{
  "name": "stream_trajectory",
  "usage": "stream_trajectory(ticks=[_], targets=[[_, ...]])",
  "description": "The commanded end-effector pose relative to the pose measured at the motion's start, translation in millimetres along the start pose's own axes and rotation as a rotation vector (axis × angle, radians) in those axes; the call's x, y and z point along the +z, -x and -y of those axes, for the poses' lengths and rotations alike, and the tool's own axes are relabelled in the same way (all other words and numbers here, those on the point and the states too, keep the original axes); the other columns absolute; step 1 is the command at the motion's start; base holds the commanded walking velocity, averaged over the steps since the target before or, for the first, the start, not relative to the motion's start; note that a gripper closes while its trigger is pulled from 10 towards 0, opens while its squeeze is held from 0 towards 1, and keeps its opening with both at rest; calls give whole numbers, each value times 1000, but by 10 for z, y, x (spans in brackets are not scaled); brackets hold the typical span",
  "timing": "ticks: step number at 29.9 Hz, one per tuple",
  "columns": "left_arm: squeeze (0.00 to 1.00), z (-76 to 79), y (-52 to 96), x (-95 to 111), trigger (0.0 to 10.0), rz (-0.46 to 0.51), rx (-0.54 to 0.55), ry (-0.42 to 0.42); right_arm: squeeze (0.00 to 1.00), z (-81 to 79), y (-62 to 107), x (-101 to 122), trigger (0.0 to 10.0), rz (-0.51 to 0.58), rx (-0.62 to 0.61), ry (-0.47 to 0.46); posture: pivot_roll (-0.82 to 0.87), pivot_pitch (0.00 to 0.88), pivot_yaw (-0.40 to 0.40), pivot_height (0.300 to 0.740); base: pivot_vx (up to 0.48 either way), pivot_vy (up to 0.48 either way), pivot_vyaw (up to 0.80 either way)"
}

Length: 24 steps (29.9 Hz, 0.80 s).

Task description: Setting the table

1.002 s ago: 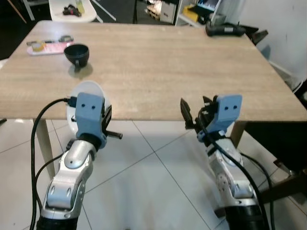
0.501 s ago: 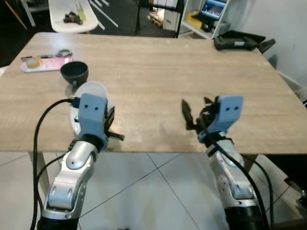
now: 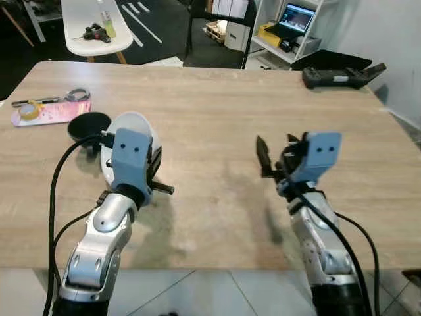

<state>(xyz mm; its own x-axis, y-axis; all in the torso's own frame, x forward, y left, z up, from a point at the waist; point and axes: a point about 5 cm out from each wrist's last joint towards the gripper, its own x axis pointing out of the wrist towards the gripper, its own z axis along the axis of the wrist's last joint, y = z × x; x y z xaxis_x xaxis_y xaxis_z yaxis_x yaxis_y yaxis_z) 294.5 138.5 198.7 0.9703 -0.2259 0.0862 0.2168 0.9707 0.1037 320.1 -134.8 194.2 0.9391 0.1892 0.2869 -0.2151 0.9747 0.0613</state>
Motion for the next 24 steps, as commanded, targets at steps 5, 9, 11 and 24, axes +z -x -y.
stream_trajectory(ticks=[5,9,11,24], targets=[[0,32,25,-9,10000,-7,-36,9,0,63,37,-26,10000,-11,-29,1,68,106,45,740,0,0,0],[0,25,36,53,10000,8,-100,-50,0,88,40,-19,10000,-7,-44,3,71,110,44,740,0,0,0],[0,53,35,79,10000,0,-173,-118,0,93,37,-22,10000,-8,-46,5,70,110,42,740,0,0,0],[0,-299,101,120,10000,-171,-519,-435,0,144,20,26,10000,-7,-40,25,75,124,31,740,0,0,0]])
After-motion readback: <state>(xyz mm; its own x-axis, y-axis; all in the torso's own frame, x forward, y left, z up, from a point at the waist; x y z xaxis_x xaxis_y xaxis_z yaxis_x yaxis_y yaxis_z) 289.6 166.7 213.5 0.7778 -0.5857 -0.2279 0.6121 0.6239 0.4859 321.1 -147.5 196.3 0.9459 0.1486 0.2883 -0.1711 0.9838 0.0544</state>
